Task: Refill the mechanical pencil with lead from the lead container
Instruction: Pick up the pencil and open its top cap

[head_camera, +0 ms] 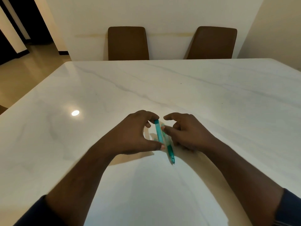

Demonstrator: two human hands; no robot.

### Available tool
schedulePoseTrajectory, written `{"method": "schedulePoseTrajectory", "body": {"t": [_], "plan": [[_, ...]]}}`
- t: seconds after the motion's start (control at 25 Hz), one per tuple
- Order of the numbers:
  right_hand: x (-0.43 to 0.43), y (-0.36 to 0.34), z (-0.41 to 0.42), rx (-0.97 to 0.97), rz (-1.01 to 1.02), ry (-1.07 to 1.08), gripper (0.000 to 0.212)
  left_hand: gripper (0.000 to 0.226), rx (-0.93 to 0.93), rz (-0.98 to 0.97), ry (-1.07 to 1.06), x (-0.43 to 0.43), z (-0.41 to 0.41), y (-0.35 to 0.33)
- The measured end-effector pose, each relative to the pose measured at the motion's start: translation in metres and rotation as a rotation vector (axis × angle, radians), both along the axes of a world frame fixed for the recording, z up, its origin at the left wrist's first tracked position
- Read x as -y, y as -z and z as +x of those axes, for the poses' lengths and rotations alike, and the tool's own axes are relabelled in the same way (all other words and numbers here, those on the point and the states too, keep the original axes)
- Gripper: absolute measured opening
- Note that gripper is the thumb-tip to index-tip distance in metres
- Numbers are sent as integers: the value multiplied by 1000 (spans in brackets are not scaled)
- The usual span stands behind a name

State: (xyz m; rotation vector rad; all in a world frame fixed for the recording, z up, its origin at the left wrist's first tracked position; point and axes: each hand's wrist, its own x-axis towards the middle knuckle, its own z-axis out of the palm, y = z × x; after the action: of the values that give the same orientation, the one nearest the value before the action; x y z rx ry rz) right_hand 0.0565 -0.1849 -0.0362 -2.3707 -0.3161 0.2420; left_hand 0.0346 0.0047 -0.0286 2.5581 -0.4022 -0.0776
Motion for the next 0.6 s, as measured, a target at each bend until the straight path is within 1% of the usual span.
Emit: {"method": "schedulePoseTrajectory", "body": {"t": [0.04, 0.12, 0.16, 0.2, 0.28, 0.32, 0.4, 0.48, 0.52, 0.56, 0.6], "plan": [[0, 0, 1, 13, 81, 57, 34, 78, 21, -18, -3, 0, 1, 1], [1, -3, 2, -16, 292, 132, 35, 78, 70, -34, 6, 2, 2, 3], [1, -4, 1, -52, 376, 123, 35, 79, 106, -42, 21, 3, 3, 5], [0, -5, 0, -80, 416, 88, 34, 80, 146, -56, 41, 3, 4, 6], [-3, -4, -4, -101, 408, -3, 31, 79, 196, -103, 70, 3, 4, 7], [-3, -3, -4, -98, 403, -29, 31, 77, 184, -157, 72, 3, 4, 6], [-3, -1, -4, -62, 414, -56, 33, 68, 100, -359, 42, 4, 5, 2], [-2, 0, -5, 5, 399, -91, 36, 46, 27, -605, -50, 3, 8, 0], [-2, 0, -6, 41, 377, -118, 34, 32, 6, -689, -100, 3, 9, -2], [-3, 1, -7, 78, 347, -145, 31, 22, -21, -739, -130, 2, 9, -3], [-4, 2, -7, 113, 312, -170, 28, 16, -51, -757, -143, 2, 9, -3]]}}
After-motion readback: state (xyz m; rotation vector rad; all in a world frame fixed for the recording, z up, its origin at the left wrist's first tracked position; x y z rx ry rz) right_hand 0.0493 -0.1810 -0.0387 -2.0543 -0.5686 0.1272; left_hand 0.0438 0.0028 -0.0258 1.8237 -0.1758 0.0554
